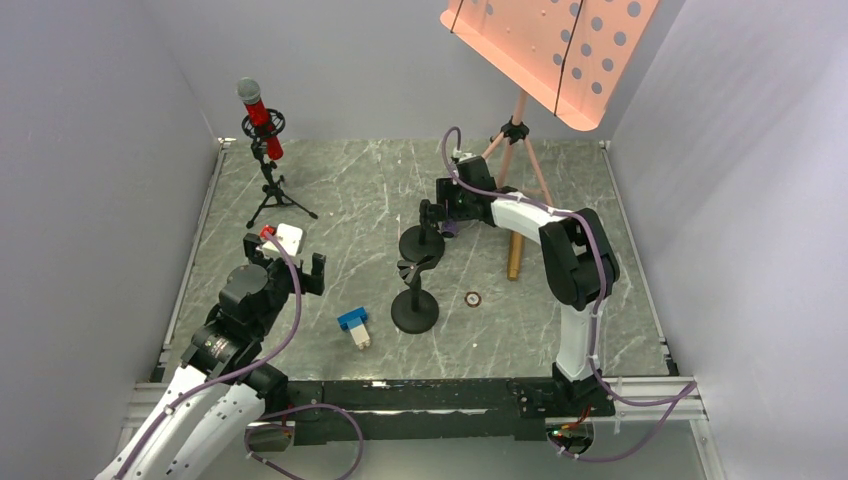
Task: Attach the microphones to the stand
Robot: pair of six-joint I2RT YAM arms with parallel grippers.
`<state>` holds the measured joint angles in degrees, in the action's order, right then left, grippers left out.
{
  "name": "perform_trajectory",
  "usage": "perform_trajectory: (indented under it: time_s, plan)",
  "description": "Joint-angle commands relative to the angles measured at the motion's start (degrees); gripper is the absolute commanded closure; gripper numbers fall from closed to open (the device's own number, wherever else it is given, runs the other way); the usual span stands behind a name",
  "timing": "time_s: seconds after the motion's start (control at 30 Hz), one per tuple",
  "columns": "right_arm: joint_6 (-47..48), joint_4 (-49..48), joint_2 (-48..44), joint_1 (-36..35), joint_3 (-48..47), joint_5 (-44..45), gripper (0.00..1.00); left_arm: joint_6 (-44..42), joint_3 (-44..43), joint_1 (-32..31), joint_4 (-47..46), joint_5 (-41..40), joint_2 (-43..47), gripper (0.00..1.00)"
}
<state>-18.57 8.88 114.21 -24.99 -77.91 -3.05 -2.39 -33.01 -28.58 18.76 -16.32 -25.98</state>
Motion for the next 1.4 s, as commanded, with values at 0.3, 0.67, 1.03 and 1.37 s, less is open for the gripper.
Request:
perform_trajectory:
  time_s: [0.3,0.67,1.03,1.37]
  plan:
    - [-0.32,0.19,1.43,-0.24,4.21,6.51,0.34,-0.77,-0.74,0.46,-0.6,1.64,0.02,0.01]
    - [1.26,0.62,0.96,-1.28,6.85,11.62,0.46,-0.84,-0.65,0.6,-0.68,1.81,0.47,0.01]
    - [6.04,4.87,-7.33,0.46,13.41,5.3,0.69,-0.77,-0.56,0.64,-0.8,2.03,1.51,0.01]
    - [21.48,14.55,-19.89,3.53,19.73,0.64,0.67,-0.68,-0.65,0.72,-0.69,3.04,2.02,0.01]
